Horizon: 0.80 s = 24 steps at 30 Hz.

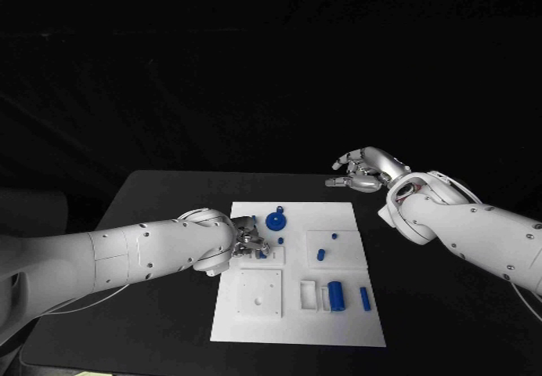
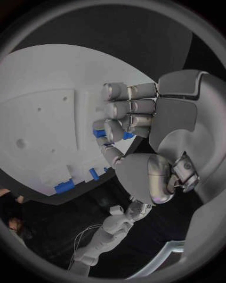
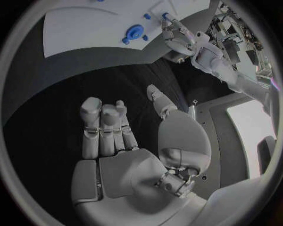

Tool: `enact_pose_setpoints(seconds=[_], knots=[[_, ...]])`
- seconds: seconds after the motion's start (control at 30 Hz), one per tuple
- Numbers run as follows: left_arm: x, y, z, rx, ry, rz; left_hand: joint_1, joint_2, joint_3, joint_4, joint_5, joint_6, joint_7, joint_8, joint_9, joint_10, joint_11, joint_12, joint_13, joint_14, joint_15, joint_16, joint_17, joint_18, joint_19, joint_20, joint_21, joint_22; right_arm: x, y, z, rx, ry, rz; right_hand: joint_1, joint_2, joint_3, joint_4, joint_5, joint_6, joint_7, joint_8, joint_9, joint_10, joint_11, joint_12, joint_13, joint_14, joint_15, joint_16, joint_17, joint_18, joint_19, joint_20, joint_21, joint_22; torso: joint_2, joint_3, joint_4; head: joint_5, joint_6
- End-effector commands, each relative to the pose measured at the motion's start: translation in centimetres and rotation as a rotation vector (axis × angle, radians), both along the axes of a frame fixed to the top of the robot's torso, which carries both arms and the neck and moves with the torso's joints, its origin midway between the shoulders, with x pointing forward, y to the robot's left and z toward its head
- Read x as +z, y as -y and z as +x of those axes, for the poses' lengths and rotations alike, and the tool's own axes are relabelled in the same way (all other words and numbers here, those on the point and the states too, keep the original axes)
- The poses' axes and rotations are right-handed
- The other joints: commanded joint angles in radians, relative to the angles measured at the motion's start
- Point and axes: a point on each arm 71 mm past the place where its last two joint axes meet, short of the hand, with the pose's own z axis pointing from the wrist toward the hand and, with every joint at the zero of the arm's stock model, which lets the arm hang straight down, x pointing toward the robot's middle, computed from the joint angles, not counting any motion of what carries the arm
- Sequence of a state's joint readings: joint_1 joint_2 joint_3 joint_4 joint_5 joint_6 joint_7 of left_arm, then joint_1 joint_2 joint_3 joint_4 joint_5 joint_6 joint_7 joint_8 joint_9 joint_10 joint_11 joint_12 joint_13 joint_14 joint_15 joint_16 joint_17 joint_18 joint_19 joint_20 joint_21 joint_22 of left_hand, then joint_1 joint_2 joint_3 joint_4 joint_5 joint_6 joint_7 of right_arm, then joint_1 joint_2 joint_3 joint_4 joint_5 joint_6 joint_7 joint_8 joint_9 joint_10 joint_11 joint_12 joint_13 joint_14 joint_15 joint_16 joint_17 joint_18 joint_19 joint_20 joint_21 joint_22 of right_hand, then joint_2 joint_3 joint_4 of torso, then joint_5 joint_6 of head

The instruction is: Assemble the parts on the task board

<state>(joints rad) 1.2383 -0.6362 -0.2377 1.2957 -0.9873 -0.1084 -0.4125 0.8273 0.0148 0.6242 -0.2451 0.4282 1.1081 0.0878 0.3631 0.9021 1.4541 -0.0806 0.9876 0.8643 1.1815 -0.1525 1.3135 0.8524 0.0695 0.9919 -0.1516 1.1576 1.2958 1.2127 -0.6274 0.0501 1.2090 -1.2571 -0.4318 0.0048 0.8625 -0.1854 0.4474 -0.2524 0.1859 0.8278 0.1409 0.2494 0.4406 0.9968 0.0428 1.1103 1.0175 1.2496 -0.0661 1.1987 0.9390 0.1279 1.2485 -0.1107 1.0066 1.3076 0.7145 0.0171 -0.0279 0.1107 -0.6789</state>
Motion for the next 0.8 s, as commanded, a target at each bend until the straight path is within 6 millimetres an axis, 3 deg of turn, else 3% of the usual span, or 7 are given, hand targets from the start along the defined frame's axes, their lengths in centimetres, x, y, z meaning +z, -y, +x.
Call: enact_pose_setpoints(seconds=[0.03, 0.17, 0.27, 0.47, 0.57, 0.63, 0.8], knots=[[-0.5, 0.5, -0.4, -0.034, -0.033, 0.008, -0.006, -0.002, 0.022, -0.012, -0.018, 0.141, -0.111, -0.005, 0.002, -0.049, -0.051, 0.005, -0.002, 0.048, -0.077, 0.005, -0.002, 0.019, -0.008, -0.125, 0.005, -0.003, -0.1, -0.1, 0.0, 0.01, -0.01, -0.004, 0.001, 0.008, -0.008, 0.0, 0.005, -0.009, 0.019, 0.005, 0.001, -0.001, 0.002, -0.003, -0.001, -0.005, 0.0, -0.006, -0.002, 0.134, -0.002, -0.003, -0.005, 0.003, 0.0, 0.0, 0.0011, -0.001, -0.001], [-0.5, 0.4, -0.4, -0.032, -0.031, 0.007, -0.006, -0.017, 0.019, 0.001, -0.053, 0.144, -0.111, -0.009, 0.004, -0.05, -0.05, 0.007, -0.004, 0.046, -0.077, 0.008, -0.006, 0.021, -0.011, -0.125, 0.01, -0.008, -0.1, -0.1, 0.0, 0.009, -0.01, -0.005, 0.001, 0.008, -0.008, 0.0, 0.005, -0.009, 0.019, 0.005, 0.001, -0.001, 0.002, -0.003, -0.002, -0.005, 0.0, -0.006, -0.002, 0.134, -0.002, -0.003, -0.005, 0.003, 0.0, -0.0008, 0.0009, -0.001, -0.001], [-0.5, 0.3, -0.4, -0.027, -0.029, 0.008, -0.005, -0.042, 0.015, 0.025, -0.146, 0.147, -0.112, -0.014, 0.005, -0.05, -0.05, 0.008, -0.007, 0.044, -0.077, 0.011, -0.011, 0.023, -0.015, -0.125, 0.015, -0.016, -0.1, -0.1, 0.0, 0.008, -0.01, -0.004, 0.001, 0.008, -0.008, 0.0, 0.005, -0.009, 0.019, 0.005, 0.001, -0.001, 0.002, -0.003, -0.002, -0.005, 0.0, -0.006, -0.002, 0.134, -0.002, -0.002, -0.006, 0.003, 0.0, -0.0005, 0.0006, -0.002, 0.0], [-0.5, 0.0, -0.3, -0.014, -0.023, 0.009, -0.009, -0.078, 0.009, 0.072, -0.254, 0.149, -0.111, -0.022, 0.008, -0.051, -0.05, 0.009, -0.013, 0.042, -0.078, 0.015, -0.018, 0.027, -0.021, -0.125, 0.022, -0.028, -0.1, 0.0, 0.0, 0.007, -0.01, -0.004, 0.001, 0.008, -0.009, 0.0, 0.005, -0.009, 0.019, 0.005, 0.001, -0.001, 0.002, -0.003, -0.002, -0.005, 0.0, -0.007, -0.002, 0.134, -0.002, -0.002, -0.006, 0.003, 0.0, -0.0011, 0.0007, -0.003, 0.001], [-0.5, -0.1, -0.3, -0.005, -0.021, 0.011, -0.02, -0.109, 0.007, 0.112, -0.345, 0.148, -0.113, -0.027, 0.01, -0.052, -0.05, 0.009, -0.016, 0.04, -0.078, 0.016, -0.023, 0.029, -0.025, -0.125, 0.025, -0.036, -0.1, 0.0, 0.0, 0.007, -0.01, -0.004, 0.001, 0.007, -0.009, 0.0, 0.005, -0.009, 0.019, 0.005, 0.001, -0.001, 0.002, -0.003, -0.002, -0.006, 0.0, -0.007, -0.002, 0.134, -0.002, -0.002, -0.006, 0.003, 0.0, -0.0019, 0.0007, -0.003, 0.001], [-0.6, -0.2, -0.3, -0.005, -0.028, 0.016, -0.025, -0.128, 0.008, 0.135, -0.367, 0.147, -0.111, -0.029, 0.011, -0.052, -0.051, 0.009, -0.019, 0.039, -0.079, 0.017, -0.025, 0.03, -0.027, -0.125, 0.028, -0.04, -0.1, 0.1, 0.0, 0.006, -0.009, -0.004, 0.0, 0.007, -0.009, 0.0, 0.005, -0.009, 0.019, 0.005, 0.001, -0.002, 0.002, -0.003, -0.003, -0.006, 0.0, -0.007, -0.002, 0.134, -0.002, -0.002, -0.006, 0.003, 0.0, -0.0023, 0.0012, -0.003, 0.002], [-0.6, -0.6, -0.3, 0.004, -0.023, 0.016, -0.044, -0.177, 0.012, 0.193, -0.375, 0.143, -0.109, -0.034, 0.015, -0.052, -0.049, 0.009, -0.023, 0.034, -0.077, 0.018, -0.028, 0.032, -0.031, -0.125, 0.032, -0.048, -0.1, 0.1, 0.0, 0.005, -0.008, -0.004, 0.0, 0.007, -0.009, 0.0, 0.005, -0.009, 0.019, 0.005, 0.001, -0.002, 0.002, -0.003, -0.003, -0.006, 0.0, -0.007, -0.002, 0.134, -0.002, -0.002, -0.006, 0.003, 0.0, -0.0028, 0.0016, -0.004, 0.005]])
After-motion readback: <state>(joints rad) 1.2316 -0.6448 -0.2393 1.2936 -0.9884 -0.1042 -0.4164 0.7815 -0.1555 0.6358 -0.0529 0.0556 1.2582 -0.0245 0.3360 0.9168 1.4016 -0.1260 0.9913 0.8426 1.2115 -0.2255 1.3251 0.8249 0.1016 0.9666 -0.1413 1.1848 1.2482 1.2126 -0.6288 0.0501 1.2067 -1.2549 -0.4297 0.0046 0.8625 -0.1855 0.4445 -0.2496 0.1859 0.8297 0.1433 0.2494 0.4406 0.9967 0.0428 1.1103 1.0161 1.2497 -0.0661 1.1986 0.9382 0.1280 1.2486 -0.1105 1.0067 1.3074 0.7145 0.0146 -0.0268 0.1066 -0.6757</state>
